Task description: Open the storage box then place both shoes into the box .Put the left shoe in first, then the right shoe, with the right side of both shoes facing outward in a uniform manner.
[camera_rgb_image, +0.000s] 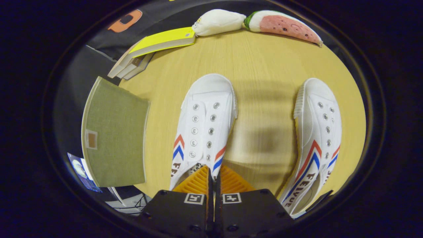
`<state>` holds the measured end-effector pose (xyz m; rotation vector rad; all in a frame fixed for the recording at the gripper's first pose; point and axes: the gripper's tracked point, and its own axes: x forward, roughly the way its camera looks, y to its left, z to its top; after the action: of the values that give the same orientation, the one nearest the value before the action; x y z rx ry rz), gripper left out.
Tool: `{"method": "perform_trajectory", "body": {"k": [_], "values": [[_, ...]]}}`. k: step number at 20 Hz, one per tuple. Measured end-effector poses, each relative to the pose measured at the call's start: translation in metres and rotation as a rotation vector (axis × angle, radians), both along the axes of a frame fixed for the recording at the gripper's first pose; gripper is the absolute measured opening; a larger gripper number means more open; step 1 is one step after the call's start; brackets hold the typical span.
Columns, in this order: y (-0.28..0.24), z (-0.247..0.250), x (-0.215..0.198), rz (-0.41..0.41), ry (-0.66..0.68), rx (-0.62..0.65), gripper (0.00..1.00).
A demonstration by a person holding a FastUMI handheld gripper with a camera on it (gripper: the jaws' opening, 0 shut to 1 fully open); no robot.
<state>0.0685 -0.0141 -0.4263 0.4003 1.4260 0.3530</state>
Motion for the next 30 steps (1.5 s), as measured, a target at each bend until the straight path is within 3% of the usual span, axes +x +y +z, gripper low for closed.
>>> {"method": "perform_trajectory", "body": {"k": [6, 11, 15, 19, 24, 30], "values": [[0.009, 0.048, -0.019, -0.06, -0.006, 0.084, 0.05], [0.029, 0.128, -0.035, -0.093, -0.069, 0.154, 0.05], [0.071, 0.206, -0.051, -0.129, -0.091, 0.287, 0.05], [0.132, 0.255, -0.05, -0.135, -0.13, 0.323, 0.05], [0.213, 0.254, -0.027, -0.14, -0.137, 0.259, 0.05], [0.274, 0.203, -0.011, -0.146, -0.096, 0.165, 0.05]]}}
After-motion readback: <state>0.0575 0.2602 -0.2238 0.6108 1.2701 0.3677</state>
